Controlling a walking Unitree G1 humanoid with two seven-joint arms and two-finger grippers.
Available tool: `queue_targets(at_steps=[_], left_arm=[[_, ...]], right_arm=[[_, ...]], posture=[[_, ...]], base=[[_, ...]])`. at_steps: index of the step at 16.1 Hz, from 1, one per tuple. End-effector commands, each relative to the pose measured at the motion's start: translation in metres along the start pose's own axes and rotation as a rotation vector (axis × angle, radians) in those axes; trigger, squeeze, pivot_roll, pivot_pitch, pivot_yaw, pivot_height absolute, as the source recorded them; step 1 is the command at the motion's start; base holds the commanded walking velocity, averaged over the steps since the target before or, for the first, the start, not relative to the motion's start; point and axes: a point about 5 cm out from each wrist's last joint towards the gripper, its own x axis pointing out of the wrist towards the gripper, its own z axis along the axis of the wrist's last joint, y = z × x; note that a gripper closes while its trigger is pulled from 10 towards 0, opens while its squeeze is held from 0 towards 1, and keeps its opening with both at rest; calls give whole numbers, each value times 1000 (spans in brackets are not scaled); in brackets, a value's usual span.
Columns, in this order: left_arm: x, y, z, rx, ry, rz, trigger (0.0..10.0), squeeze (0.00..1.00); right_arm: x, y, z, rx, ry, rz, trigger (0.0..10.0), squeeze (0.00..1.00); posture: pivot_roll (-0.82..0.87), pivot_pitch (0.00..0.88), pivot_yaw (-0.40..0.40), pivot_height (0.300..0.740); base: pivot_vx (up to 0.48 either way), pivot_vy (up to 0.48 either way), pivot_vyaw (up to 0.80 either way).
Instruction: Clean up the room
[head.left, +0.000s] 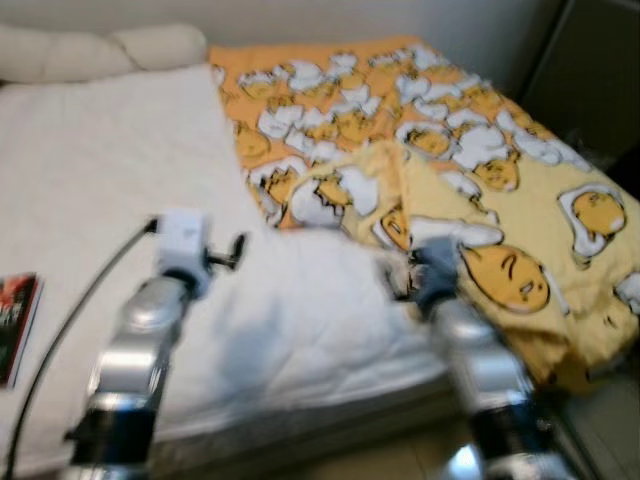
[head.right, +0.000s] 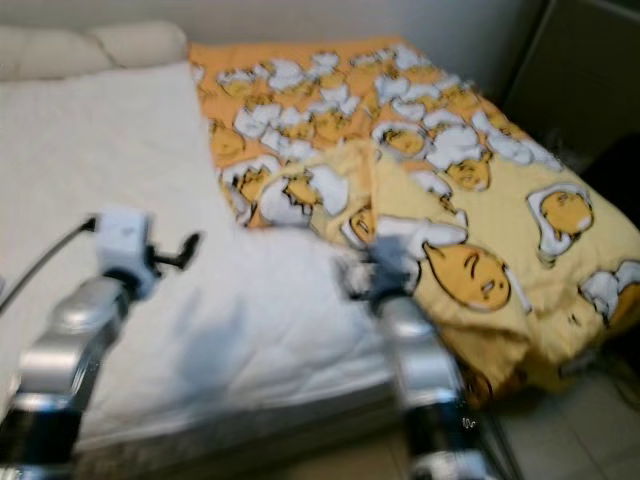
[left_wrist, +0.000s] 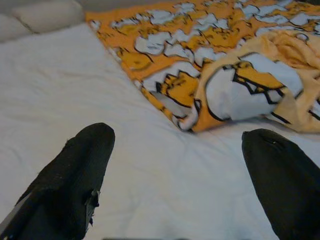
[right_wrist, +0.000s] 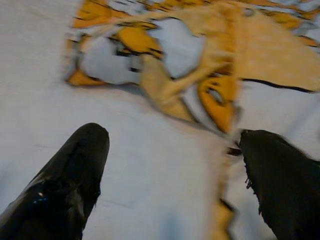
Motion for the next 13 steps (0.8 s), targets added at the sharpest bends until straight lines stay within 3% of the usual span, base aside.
queue_targets(at_steps=[1, 9, 13], left_arm=[[1, -7, 5, 0, -15, -26, 10000, 0], [-6, -6, -2, -1, 10, -29, 10000, 0], [-9, -6, -4, -15, 17, -21, 10000, 0]], right_arm=[[-3, -15, 1, -16, 5, -46, 10000, 1000], [-8, -15, -6, -9, 31, -51, 10000, 1000], [-8, -16, -10, -4, 63, -50, 10000, 1000]], posture=[[-21, 0, 19, 740], [-16, 0, 9, 740], [-10, 0, -2, 740]], base=[[244, 0, 0], [0, 0, 0], [61, 0, -523]])
